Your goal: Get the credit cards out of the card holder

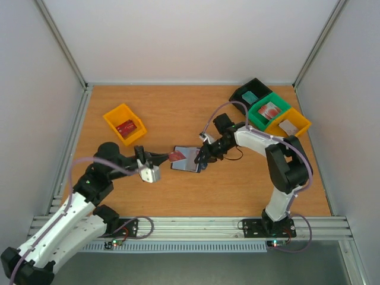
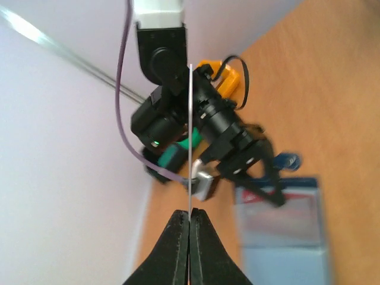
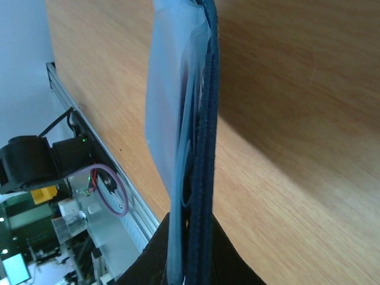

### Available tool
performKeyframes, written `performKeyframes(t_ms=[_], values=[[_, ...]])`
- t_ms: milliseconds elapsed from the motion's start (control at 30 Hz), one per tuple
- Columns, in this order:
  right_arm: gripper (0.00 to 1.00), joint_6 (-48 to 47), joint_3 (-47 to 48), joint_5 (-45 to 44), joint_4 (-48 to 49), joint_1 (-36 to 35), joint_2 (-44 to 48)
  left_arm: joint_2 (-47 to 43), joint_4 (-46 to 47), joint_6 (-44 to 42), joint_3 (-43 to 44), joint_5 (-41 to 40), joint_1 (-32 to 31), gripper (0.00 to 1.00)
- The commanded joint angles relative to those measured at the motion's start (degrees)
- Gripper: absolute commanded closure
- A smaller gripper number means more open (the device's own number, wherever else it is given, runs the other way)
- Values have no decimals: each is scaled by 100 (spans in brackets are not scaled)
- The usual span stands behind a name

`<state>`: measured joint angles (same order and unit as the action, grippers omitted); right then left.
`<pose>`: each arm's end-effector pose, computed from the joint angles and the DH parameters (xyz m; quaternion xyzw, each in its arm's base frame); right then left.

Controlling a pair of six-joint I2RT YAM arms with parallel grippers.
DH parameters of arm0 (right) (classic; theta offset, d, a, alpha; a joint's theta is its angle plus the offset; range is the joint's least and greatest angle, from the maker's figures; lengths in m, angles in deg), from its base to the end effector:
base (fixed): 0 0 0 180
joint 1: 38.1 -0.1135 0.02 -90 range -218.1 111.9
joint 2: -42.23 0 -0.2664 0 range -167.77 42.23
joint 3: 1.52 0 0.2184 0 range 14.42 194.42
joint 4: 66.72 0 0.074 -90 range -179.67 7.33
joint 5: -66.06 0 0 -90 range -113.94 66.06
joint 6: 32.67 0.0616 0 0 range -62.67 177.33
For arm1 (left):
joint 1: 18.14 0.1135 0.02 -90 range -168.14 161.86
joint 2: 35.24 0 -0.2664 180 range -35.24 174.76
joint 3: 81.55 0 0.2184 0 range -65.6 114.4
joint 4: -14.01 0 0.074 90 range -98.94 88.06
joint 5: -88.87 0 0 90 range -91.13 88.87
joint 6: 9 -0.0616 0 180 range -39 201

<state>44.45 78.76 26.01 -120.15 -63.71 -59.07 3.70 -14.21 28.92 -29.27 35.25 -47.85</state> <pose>0.2560 0.1750 0.1869 -0.3500 0.8291 0.4294 0.0755 0.1076 -0.1035 0.2996 0.6369 0.4447 -0.1304 0.6161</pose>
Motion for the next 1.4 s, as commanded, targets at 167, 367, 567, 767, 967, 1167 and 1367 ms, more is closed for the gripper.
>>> performKeyframes(t_ms=[167, 367, 567, 767, 967, 1167, 1367], values=[[99, 389, 176, 165, 231, -120, -681, 245, 3739, -6409, -1245, 408, -46, 100], [99, 315, 138, 146, 199, -120, -660, 89, 3765, -6887, -1467, 511, -54, 100], [99, 243, 180, 118, 82, -119, -536, 506, 1853, -5579, -419, -2693, -52, 100], [99, 111, 283, 142, -80, -120, -361, 2790, -2671, -1867, 2707, -5292, 950, 100], [99, -31, 323, 162, -170, -120, -315, 4772, -5818, -323, 5013, -5487, 2004, 100], [99, -29, 231, 162, -123, -119, -236, 5936, -5335, 263, 5804, -6070, 2174, 100], [99, -122, 190, 39, -230, -121, -76, 6346, -3477, -239, 5024, -6682, 2180, 100]])
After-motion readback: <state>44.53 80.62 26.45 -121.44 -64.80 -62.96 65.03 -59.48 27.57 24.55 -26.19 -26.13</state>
